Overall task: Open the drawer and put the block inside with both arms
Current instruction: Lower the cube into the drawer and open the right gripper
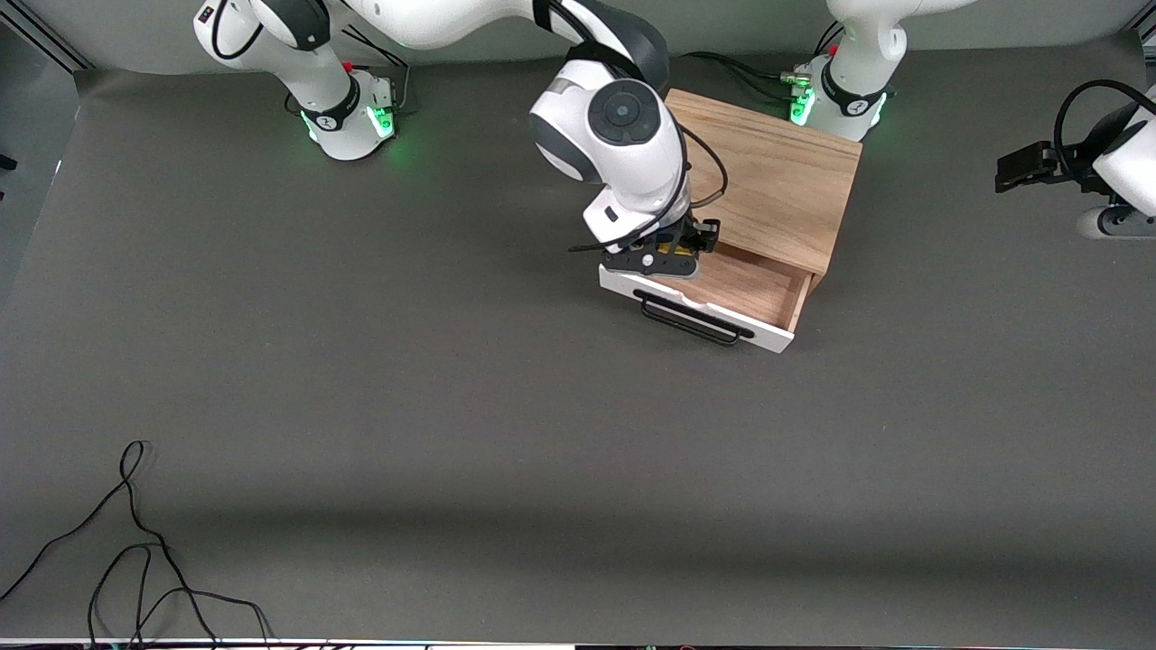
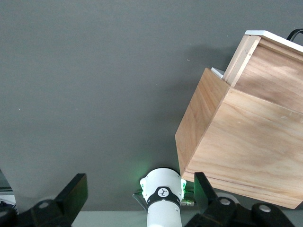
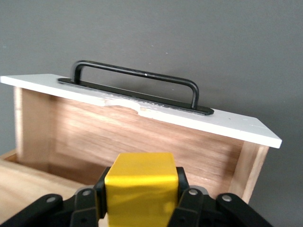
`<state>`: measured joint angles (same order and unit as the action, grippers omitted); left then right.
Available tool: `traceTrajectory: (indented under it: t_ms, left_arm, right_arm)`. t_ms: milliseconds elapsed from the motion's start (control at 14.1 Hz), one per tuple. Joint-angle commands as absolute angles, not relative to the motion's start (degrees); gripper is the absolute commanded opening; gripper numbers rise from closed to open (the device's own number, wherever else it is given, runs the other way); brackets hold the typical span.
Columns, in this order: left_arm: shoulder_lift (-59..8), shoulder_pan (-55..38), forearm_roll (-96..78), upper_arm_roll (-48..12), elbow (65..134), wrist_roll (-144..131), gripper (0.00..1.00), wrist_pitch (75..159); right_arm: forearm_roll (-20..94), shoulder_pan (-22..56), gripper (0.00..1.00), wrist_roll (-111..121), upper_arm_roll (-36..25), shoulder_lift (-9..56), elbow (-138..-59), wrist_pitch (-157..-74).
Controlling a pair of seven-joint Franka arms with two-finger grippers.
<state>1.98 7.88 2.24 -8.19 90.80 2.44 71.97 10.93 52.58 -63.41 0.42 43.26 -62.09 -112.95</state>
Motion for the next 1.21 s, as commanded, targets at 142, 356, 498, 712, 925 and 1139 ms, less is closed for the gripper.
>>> traceTrajectory:
  t_ms: [142,356,498,712,925,1139]
  left_arm:
    - [2.29,8.17,2.99,-8.35,90.18,2.72,1.00,70.75]
    - [2.37,8.17,2.99,-8.35,90.26,2.72,1.00,70.66]
    - [2.37,8.17,2.99,-8.35,90.26,2.72,1.00,70.66]
    - [2.46,8.17,2.99,-8.35,90.26,2.90,1.00,70.23]
    - [2.46,8.17,2.90,-8.35,90.18,2.64,1.00,70.14]
    - [2.46,8.17,2.55,-8.35,90.18,2.64,1.00,70.14]
  right_arm:
    - [8.79,53.44,0.09,-66.53,0.09,45.35,-60.03,-113.38]
    - [7.30,54.05,0.09,-66.88,0.09,46.31,-60.03,-113.47]
    - [7.12,54.23,0.09,-66.97,0.09,46.93,-60.12,-113.47]
    - [6.51,54.23,0.09,-67.59,0.09,47.20,-60.12,-113.55]
    - [6.42,54.32,0.12,-67.94,0.09,47.63,-60.29,-114.17]
    - [5.19,54.84,0.14,-69.08,0.09,48.51,-60.29,-115.48]
